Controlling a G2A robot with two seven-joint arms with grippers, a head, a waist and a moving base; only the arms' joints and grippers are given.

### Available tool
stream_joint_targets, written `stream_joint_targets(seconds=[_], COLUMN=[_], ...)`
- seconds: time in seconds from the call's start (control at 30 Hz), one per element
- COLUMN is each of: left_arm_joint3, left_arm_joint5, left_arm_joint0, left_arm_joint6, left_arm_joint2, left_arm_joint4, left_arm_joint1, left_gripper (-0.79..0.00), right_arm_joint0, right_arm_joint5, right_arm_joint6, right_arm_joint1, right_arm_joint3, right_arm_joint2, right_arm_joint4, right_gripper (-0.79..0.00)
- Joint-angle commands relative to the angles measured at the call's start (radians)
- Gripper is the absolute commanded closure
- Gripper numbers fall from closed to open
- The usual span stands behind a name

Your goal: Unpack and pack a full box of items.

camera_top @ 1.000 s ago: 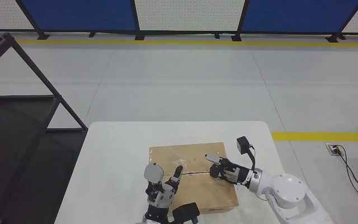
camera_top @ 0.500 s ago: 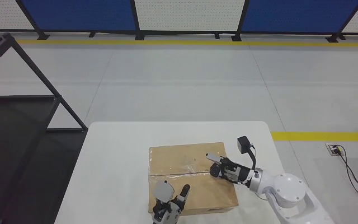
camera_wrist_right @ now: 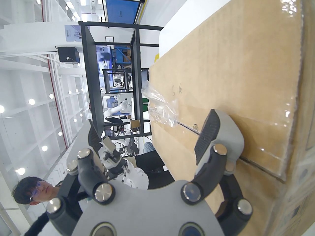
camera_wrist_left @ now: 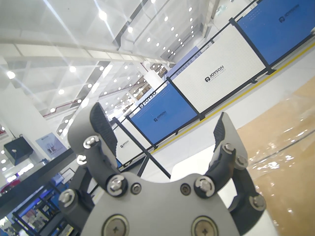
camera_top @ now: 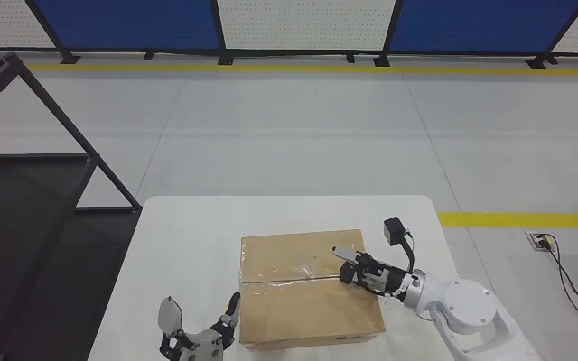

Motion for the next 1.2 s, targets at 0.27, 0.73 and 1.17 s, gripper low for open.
stream_joint_targets(seconds=[0.27,0.73,1.17], left_arm_joint3=[0.035,0.041,-0.002], left_arm_joint5=[-0.347,-0.576,-0.657], left_arm_joint0=[0.010,0.028,-0.060], left_arm_joint6=[0.137,0.252,-0.033], left_arm_joint2=[-0.212,-0.270,-0.236], left_arm_joint4=[-0.262,-0.315,-0.397], left_arm_joint1=[0.034,0.053,0.055], left_gripper=[-0.785,-0.785,-0.785], right_arm_joint0=[-0.004,-0.011,-0.023], right_arm_joint5=[-0.010,0.002,0.004], right_arm_joint6=[0.003,-0.016,-0.034], right_arm_joint1=[0.001,0.002,0.000], right_arm_joint3=[-0.018,-0.045,-0.059], right_arm_joint2=[-0.005,0.003,-0.014], right_arm_joint4=[-0.030,-0.044,-0.065], right_gripper=[-0.785,-0.785,-0.785])
